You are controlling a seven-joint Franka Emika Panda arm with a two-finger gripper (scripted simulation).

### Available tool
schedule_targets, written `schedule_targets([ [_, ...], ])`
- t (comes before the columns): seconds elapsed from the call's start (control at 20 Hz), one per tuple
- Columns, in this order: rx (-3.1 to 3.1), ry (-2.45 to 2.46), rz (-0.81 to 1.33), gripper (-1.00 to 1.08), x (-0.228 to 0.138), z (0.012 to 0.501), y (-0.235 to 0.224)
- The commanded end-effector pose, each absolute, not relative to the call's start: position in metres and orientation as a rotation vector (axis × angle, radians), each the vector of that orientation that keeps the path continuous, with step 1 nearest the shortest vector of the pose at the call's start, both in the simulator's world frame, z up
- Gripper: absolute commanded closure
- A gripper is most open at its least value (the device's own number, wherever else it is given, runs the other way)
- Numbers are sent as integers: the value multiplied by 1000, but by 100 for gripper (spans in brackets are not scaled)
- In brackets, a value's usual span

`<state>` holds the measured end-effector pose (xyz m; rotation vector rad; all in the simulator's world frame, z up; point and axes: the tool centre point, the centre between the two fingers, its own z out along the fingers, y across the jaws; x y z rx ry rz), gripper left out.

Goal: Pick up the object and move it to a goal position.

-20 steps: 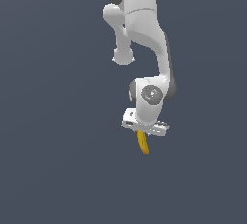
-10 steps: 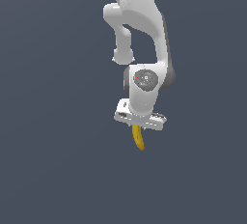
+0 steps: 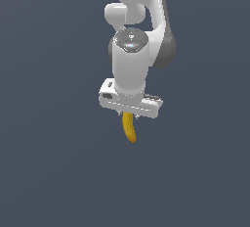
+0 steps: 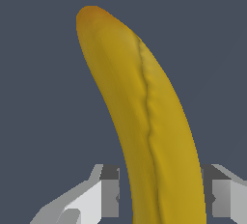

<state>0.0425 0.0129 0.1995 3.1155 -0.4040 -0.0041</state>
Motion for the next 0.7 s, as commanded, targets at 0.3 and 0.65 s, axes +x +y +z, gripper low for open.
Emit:
schedule_targets([
  [0.3,3116,-404,-2,108,44,295,-29],
  [0.65,3116,-402,-1,108,47,366,-59],
])
